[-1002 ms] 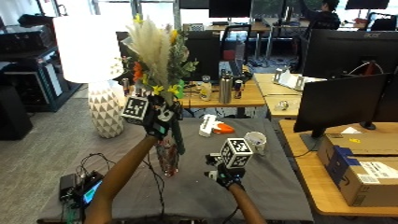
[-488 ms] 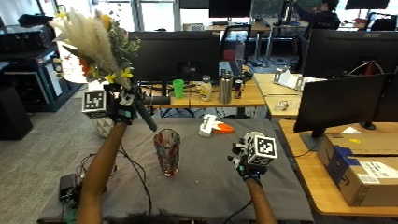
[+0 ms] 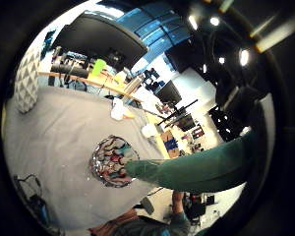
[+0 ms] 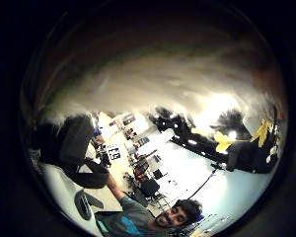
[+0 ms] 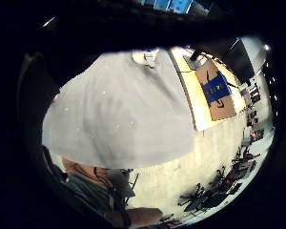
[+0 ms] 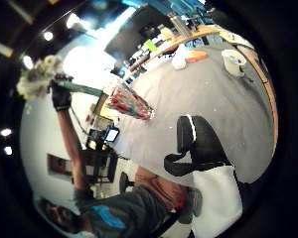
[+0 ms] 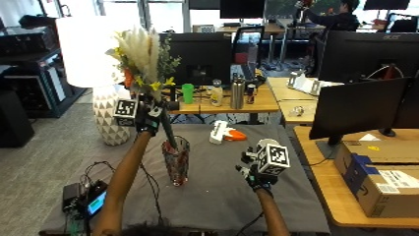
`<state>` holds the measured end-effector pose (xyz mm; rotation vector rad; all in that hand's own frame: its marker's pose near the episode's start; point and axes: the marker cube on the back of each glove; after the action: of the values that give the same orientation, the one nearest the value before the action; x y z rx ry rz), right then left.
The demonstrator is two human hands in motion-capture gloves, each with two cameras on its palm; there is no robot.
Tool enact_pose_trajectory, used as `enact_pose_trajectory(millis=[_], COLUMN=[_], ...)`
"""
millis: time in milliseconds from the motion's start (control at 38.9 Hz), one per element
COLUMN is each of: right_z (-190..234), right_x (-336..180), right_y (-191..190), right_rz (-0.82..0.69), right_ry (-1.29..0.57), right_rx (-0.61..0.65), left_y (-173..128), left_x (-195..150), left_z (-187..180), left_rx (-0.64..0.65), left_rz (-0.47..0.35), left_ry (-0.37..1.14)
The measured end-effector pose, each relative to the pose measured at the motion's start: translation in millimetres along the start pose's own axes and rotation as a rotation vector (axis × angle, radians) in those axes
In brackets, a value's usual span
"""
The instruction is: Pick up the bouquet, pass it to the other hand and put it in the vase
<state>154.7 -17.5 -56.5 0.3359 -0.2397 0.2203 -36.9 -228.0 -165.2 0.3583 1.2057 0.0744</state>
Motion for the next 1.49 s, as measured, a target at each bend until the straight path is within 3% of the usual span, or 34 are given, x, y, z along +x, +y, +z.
enact_pose_trajectory(millis=[51,103,282,437,719,822,976,1027,1079,1233,1361,1490], right_z=[-0.6,-2.6,-4.8,-2.0,-9.9,-10.2,-14.8,-15.3,-16.6,-14.5,-18.3,-17.3], right_x=[-1.9,-4.5,-4.4,1.4,-5.0,-6.0,-13.2,-16.5,-20.0,-24.6,-31.3,-40.5], right_y=[0.8,3.7,9.9,9.0,11.3,10.1,10.0,10.4,12.0,11.1,11.2,9.4], right_rz=[-0.009,-0.015,-0.011,-0.004,-0.022,-0.022,-0.032,-0.042,-0.048,-0.053,-0.063,-0.088], right_ry=[0.004,0.006,-0.014,-0.044,-0.055,-0.065,-0.071,-0.070,-0.070,-0.074,-0.072,-0.061], right_rx=[0.005,0.001,-0.018,-0.017,-0.012,-0.019,-0.019,-0.019,-0.023,-0.024,-0.008,0.008], left_y=[5.3,6.6,6.0,10.3,-3.5,1.3,27.2,35.8,37.7,30.7,34.4,51.3], left_x=[-6.3,-13.4,-30.8,-15.9,-20.9,-23.0,-21.1,-17.9,-18.0,-15.2,-0.5,22.6], left_z=[10.8,20.3,36.8,33.2,22.1,26.4,31.6,29.9,24.8,-5.0,-31.0,-46.6], left_rx=[-0.021,-0.051,-0.128,-0.098,-0.058,-0.123,-0.404,-0.463,-0.461,-0.349,-0.259,-0.203], left_rz=[-0.116,-0.138,-0.110,-0.112,-0.056,-0.168,-0.523,-0.586,-0.582,-0.447,-0.338,-0.296], left_ry=[0.007,0.008,0.004,-0.095,-0.082,-0.074,-0.182,-0.239,-0.295,-0.478,-0.490,-0.483])
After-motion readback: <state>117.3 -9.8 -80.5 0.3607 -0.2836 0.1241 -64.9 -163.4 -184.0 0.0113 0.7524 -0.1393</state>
